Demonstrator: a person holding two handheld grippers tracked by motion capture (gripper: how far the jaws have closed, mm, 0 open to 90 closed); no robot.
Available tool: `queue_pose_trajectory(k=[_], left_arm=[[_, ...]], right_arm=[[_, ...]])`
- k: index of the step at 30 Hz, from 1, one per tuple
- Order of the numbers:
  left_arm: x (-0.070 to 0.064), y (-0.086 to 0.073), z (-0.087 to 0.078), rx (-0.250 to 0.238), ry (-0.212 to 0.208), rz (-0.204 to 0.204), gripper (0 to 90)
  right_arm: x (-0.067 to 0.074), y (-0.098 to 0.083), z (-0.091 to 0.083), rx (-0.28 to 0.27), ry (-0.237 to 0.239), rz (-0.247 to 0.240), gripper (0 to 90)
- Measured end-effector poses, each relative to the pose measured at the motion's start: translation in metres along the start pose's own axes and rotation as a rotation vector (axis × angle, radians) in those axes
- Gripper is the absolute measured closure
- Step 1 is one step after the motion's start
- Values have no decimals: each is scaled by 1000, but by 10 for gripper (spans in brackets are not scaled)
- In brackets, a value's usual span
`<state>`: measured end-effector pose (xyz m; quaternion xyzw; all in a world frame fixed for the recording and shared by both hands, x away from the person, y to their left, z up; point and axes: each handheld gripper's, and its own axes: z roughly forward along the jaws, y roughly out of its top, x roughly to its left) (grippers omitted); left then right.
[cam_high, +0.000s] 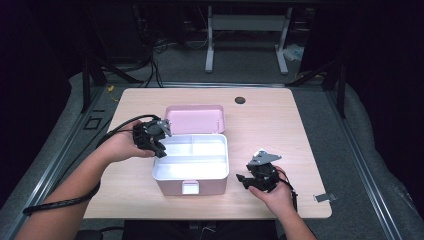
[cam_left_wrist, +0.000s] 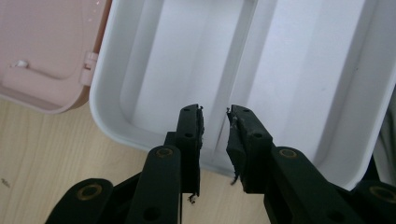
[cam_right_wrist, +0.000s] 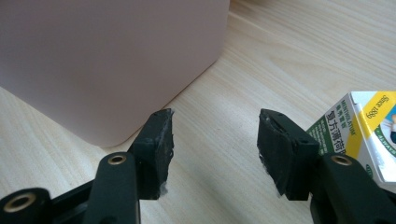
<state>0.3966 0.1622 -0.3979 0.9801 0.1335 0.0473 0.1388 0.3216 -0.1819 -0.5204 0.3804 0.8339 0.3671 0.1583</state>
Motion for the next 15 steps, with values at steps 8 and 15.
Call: queue_pose_trajectory(k=[8,15], left_arm=[[-4,21,11,-5,-36,35,762],[-5,34,15,-13,-43,49,776]], right_arm=[[-1,0,0,2,10,2,453],[-1,-1,0,-6,17,14,457]])
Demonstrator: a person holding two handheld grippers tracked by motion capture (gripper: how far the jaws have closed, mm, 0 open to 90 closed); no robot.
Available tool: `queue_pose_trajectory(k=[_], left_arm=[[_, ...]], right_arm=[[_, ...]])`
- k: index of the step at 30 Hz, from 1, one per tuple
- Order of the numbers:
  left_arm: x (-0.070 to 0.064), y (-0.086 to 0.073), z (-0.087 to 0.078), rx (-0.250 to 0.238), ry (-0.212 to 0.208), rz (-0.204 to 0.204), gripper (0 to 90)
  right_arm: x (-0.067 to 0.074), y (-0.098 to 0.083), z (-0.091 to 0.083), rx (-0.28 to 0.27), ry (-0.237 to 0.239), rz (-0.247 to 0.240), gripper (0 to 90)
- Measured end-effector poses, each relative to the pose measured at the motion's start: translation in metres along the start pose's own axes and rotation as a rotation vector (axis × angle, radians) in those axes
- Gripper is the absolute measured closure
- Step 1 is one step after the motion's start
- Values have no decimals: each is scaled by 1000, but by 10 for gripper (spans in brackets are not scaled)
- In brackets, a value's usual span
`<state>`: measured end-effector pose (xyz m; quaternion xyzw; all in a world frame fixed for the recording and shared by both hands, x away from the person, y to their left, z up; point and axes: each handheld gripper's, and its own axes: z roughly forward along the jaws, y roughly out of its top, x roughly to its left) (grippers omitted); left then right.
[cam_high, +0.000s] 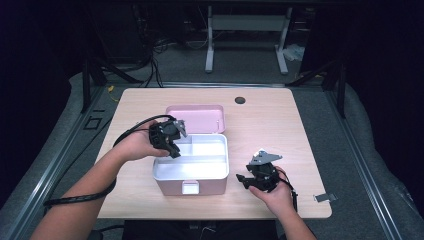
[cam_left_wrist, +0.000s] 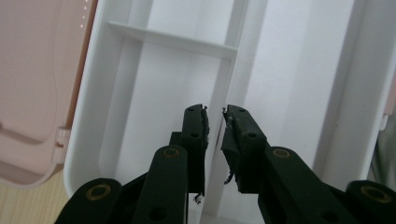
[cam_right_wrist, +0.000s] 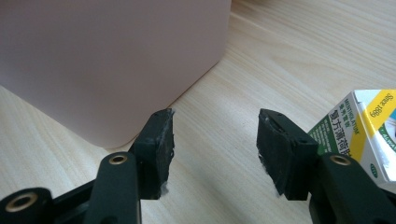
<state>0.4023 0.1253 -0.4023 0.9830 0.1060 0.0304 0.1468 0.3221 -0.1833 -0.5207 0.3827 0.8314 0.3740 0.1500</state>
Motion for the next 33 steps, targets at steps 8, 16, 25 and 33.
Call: queue_pose_trajectory(k=[8,16,25,33], left_arm=[[-3,15,9,58,-10,48,812],[-2,27,16,104,-41,79,853],[-4,41,29,177,-48,112,856],[-3,46,33,210,-64,122,869]], right_arm=[[0,0,0,-8,8,4,463],[-1,0,-1,-9,18,13,468],[0,-1,0,-13,22,18,470],[-1,-1,0,-14,31,23,471]])
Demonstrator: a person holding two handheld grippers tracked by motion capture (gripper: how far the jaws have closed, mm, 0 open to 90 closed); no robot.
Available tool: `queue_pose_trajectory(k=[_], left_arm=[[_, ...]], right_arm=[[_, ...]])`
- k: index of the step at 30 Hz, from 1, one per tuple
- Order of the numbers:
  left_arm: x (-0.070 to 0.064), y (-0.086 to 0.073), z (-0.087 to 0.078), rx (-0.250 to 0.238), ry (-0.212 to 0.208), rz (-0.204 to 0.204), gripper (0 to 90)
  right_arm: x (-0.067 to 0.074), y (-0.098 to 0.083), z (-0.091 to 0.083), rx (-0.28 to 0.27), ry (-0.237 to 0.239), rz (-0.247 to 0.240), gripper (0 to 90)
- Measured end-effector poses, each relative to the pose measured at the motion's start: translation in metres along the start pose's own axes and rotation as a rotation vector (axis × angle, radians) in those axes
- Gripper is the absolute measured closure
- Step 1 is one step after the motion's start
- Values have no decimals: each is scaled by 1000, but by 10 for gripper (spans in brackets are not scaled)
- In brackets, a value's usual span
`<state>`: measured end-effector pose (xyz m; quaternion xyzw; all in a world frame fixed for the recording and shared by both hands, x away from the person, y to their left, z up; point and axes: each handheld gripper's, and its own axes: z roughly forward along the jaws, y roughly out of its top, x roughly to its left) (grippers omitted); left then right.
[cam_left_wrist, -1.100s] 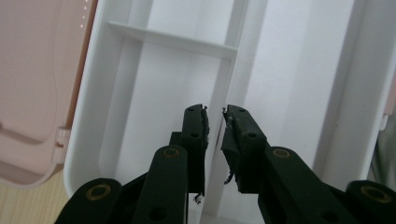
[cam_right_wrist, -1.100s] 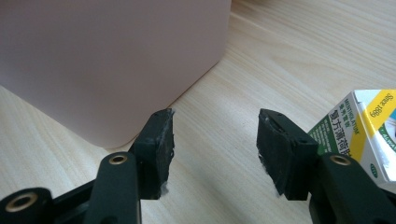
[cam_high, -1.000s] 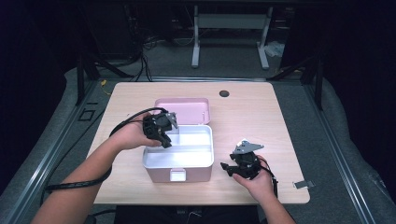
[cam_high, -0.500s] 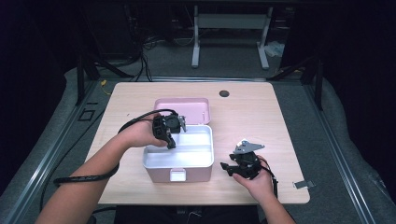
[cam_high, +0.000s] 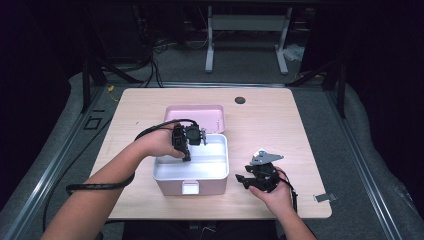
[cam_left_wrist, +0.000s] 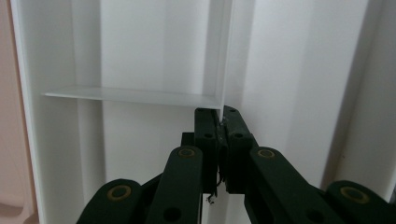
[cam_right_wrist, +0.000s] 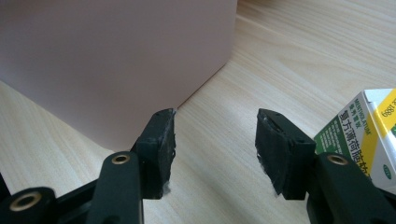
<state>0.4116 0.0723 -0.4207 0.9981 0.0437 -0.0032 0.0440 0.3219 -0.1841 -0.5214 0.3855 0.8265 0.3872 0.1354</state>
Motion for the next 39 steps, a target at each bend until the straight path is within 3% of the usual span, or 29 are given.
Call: queue_pose_trajectory(k=[4,12,16,30,39], left_arm=[[0,3,0,26,-4,17,874],[2,4,0,27,-15,26,881],[0,5,0,35,-2,45,887],[0,8,-4,53,11,32,889],[-1,5,-24,39,49,10,890]], right_arm=[[-1,0,0,0,3,4,472],[-1,0,0,-1,11,6,474],[-2,0,0,3,15,9,475],[-2,-1,0,0,26,16,476],[-3,-1,0,-1,27,19,476]])
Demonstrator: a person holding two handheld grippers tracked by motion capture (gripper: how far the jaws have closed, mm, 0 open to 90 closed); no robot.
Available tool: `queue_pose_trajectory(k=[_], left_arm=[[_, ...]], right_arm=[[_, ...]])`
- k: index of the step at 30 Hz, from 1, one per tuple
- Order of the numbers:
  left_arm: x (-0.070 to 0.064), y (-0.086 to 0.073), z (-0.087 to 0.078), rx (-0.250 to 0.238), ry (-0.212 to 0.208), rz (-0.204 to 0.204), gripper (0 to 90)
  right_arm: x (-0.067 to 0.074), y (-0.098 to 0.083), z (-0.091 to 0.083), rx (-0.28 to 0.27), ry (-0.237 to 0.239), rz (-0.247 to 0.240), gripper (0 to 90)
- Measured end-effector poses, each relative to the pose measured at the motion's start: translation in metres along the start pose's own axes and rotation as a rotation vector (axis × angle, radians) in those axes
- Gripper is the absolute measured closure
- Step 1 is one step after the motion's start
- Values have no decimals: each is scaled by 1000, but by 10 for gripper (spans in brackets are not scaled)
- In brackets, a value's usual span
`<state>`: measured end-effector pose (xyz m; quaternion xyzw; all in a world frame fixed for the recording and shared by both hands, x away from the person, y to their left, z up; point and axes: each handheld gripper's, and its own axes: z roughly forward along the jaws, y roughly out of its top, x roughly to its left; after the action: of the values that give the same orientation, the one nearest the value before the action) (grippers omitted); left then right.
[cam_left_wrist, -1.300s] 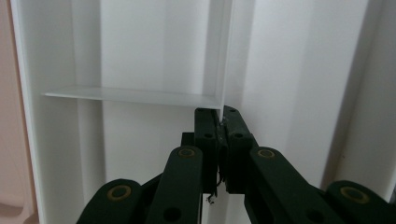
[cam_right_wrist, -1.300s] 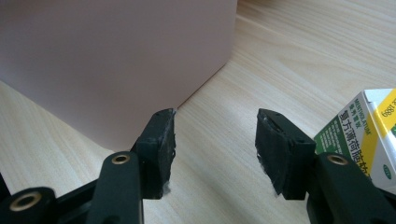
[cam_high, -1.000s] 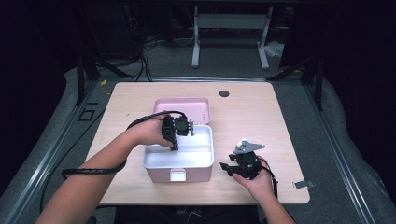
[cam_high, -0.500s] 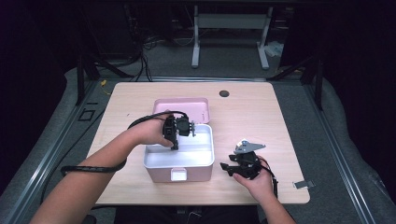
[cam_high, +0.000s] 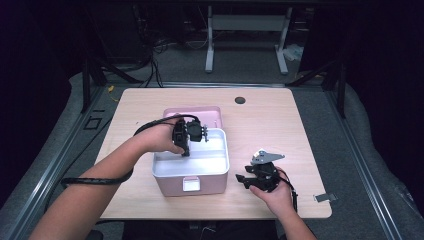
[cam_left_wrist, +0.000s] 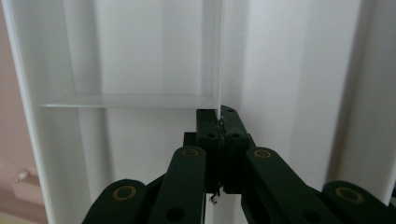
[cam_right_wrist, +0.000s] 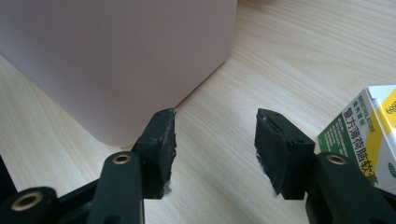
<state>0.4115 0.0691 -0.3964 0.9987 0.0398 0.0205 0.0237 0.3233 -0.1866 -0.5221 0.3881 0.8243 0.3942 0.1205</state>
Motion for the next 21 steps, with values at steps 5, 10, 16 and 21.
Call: queue_pose_trajectory(k=[5,10,16,21], left_arm=[[1,-10,-20,-33,6,-38,891],[8,-35,-35,-42,6,-117,890],[20,-86,-38,-57,-12,-288,890],[28,-136,-38,-99,-35,-450,890]], right_arm=[[0,0,0,-1,-1,1,476],[0,0,-1,-3,-2,2,476],[0,0,-1,-3,-2,2,476],[0,0,1,1,-10,9,476]])
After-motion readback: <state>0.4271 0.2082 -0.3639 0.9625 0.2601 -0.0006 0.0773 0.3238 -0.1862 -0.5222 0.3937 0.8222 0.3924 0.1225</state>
